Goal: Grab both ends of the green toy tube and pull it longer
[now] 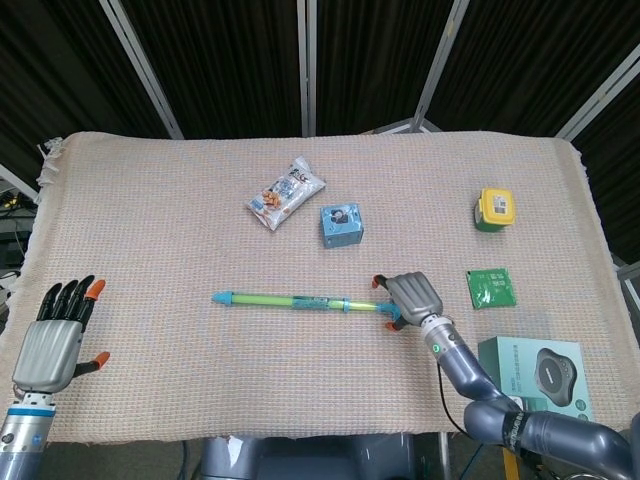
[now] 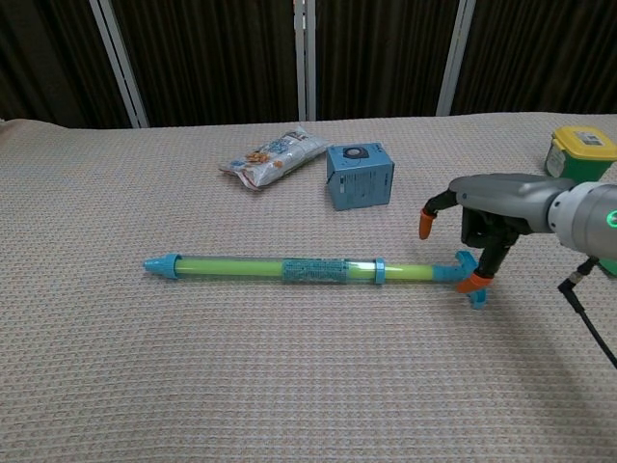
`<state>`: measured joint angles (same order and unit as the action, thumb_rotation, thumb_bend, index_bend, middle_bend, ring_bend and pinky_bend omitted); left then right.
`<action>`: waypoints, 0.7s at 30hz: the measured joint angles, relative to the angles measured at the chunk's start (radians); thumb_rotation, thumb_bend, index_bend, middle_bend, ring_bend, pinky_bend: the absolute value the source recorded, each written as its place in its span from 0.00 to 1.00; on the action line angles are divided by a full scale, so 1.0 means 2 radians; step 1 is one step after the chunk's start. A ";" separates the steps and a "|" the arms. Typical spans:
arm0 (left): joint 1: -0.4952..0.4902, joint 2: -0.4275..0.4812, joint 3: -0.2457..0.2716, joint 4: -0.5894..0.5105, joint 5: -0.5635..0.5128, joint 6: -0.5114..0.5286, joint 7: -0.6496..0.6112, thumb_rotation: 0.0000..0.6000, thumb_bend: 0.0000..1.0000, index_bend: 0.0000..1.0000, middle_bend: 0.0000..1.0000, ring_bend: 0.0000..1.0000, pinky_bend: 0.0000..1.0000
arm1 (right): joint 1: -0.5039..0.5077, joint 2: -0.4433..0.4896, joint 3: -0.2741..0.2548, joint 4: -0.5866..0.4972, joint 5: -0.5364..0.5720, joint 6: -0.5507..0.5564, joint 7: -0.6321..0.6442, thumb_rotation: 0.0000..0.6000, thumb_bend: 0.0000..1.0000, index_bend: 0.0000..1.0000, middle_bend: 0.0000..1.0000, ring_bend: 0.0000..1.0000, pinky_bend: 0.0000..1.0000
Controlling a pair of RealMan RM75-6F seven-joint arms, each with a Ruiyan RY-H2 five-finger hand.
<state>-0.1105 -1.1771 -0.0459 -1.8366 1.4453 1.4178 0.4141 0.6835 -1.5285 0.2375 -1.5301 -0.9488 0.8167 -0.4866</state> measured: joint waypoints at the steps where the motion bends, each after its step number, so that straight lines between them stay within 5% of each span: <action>1: -0.001 -0.001 0.000 0.001 -0.002 -0.001 0.001 1.00 0.00 0.00 0.00 0.00 0.00 | 0.006 -0.007 0.000 0.004 0.011 0.000 -0.008 1.00 0.07 0.39 1.00 1.00 1.00; 11: -0.006 -0.005 0.000 0.005 -0.012 -0.004 0.007 1.00 0.00 0.00 0.00 0.00 0.00 | 0.043 -0.043 -0.015 0.030 0.081 0.022 -0.056 1.00 0.20 0.46 1.00 1.00 1.00; 21: -0.007 -0.005 0.002 0.004 -0.014 -0.003 0.008 1.00 0.00 0.00 0.00 0.00 0.00 | 0.052 -0.050 -0.028 0.041 0.085 0.029 -0.058 1.00 0.25 0.50 1.00 1.00 1.00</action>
<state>-0.1251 -1.1879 -0.0424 -1.8288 1.4176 1.4124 0.4296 0.7867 -1.6295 0.1824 -1.4471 -0.7791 0.8737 -0.6021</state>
